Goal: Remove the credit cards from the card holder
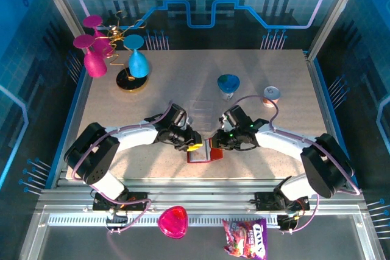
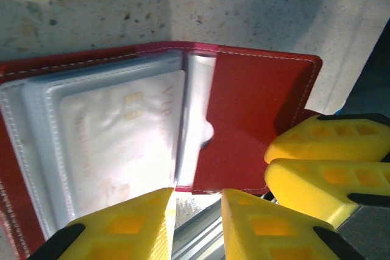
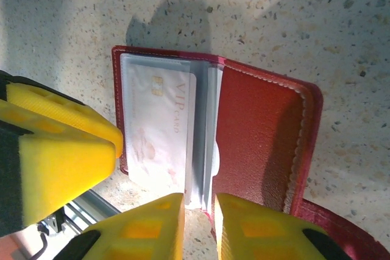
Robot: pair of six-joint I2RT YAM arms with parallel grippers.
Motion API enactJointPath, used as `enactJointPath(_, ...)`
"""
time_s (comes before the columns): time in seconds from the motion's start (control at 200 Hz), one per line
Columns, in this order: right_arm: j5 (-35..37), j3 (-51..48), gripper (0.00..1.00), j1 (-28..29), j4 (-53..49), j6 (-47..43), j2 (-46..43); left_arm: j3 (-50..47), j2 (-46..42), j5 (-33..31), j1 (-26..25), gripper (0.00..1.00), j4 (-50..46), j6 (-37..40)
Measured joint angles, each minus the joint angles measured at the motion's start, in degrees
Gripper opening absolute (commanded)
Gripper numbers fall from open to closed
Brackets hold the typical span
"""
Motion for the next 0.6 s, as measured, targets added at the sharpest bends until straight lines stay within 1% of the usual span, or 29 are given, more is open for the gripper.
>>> enactJointPath(0.405,0.15,-0.17,0.19,-0.63,0.66,-0.83,3.34,-0.09,2.14,-1.84,0.00,0.26,-2.84,2.95)
enactJointPath(0.6,0.76,-1.81,0.15,-0.70,2.23,-1.46,5.51,-0.44,2.97,-2.23,0.00,0.25,-2.95,3.32)
